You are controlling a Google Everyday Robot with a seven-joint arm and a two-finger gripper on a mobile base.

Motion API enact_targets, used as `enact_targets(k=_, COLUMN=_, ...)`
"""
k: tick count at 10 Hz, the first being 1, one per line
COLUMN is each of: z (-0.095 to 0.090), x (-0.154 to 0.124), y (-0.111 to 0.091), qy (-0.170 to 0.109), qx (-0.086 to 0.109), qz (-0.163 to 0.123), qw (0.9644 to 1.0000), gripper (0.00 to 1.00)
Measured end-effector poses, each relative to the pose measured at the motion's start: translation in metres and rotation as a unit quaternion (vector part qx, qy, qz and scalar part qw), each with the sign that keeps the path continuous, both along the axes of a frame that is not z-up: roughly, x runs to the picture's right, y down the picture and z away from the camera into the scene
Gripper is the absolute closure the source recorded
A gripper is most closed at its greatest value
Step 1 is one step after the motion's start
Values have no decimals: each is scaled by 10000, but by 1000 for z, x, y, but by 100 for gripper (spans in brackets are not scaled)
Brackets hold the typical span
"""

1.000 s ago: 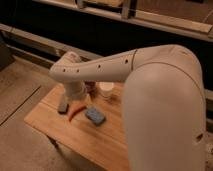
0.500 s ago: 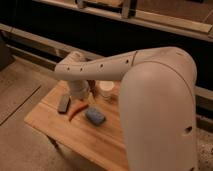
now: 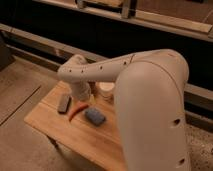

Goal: Place the pepper on the white sponge

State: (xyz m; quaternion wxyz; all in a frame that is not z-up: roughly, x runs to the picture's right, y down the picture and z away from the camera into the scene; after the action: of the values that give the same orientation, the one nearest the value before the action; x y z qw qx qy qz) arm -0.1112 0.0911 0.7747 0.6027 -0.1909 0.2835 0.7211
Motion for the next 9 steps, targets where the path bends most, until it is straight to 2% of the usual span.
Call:
enact_targets(k=2, z=8, x=-1, y=2, qy=48, qx=43, qz=3, qw=10000, gripper=35)
enact_targets(k=4, z=15, x=-2, y=2, qy=174, qx=170, qz=106, qw=9996, gripper=35)
enact_targets(k=9, z=15, x=-1, y=2, qy=200, qx=176, qz=131, qw=9996, gripper=35)
